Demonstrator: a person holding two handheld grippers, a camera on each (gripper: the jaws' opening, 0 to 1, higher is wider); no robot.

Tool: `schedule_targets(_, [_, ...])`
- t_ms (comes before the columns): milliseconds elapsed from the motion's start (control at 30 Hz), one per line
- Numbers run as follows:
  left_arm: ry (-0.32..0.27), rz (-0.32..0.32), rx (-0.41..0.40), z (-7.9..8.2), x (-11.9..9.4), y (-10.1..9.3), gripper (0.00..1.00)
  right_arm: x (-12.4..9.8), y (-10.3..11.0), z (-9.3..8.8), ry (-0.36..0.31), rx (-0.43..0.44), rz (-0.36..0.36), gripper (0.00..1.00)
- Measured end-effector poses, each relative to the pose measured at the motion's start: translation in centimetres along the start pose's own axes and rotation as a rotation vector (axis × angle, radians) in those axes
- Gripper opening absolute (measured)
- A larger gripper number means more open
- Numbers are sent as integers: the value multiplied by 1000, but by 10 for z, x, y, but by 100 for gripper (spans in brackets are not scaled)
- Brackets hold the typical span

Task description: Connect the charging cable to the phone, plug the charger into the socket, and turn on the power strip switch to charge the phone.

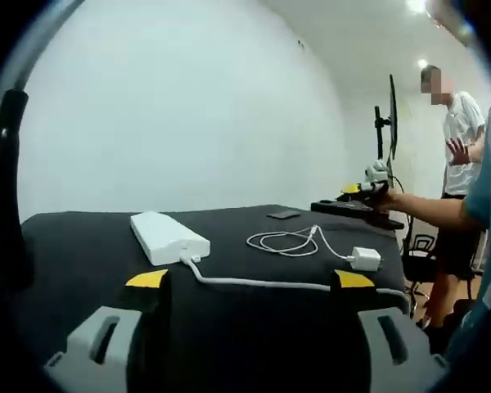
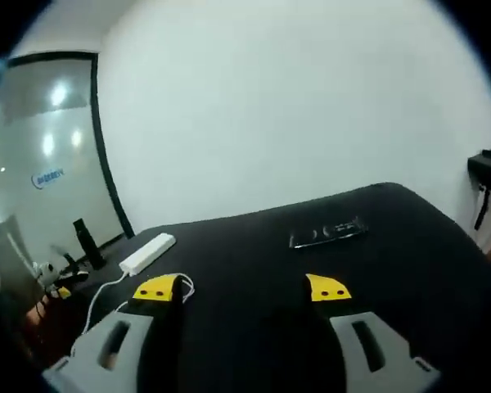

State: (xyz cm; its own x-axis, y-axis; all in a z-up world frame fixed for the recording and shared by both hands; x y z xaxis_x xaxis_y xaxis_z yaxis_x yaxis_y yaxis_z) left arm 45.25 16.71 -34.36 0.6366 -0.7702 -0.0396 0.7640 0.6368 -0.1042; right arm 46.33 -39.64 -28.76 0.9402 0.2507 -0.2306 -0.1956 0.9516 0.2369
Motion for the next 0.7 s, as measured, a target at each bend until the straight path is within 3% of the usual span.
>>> schedule_targets(100, [34,25,64,13,0,2,75,-9,7,-4,17,-26,1,56])
schedule_targets(267, [-5,9,44,27,0,0,75,-18,2,-5,13,-18,18,56])
schedule_targets(567, [8,9,76,36,3,0,75,-17,2,-4,28,-9,14,56])
schedule_targets(633, [18,13,88,36,5,3,75,-13,-1,-1,42,32,12,56])
schedule_targets(700, [26,11,90,34,8,8,75,2,-12,8,58,177,13,56])
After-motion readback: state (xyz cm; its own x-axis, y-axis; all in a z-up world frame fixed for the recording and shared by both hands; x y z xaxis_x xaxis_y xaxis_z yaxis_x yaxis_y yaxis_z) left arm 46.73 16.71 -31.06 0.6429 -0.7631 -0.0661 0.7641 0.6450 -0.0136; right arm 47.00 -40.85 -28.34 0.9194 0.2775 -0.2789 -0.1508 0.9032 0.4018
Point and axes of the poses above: the point that each gripper's makers call its tool centre point, and the gripper's own axes: x roughly forward along the fingers, y roughly to its left, z roughly out of its top, the point moved 9 cm from there along -x, roughly backward along the fingers, and after that the axes turned 6 degrees about -z, right-handed, at the moved point
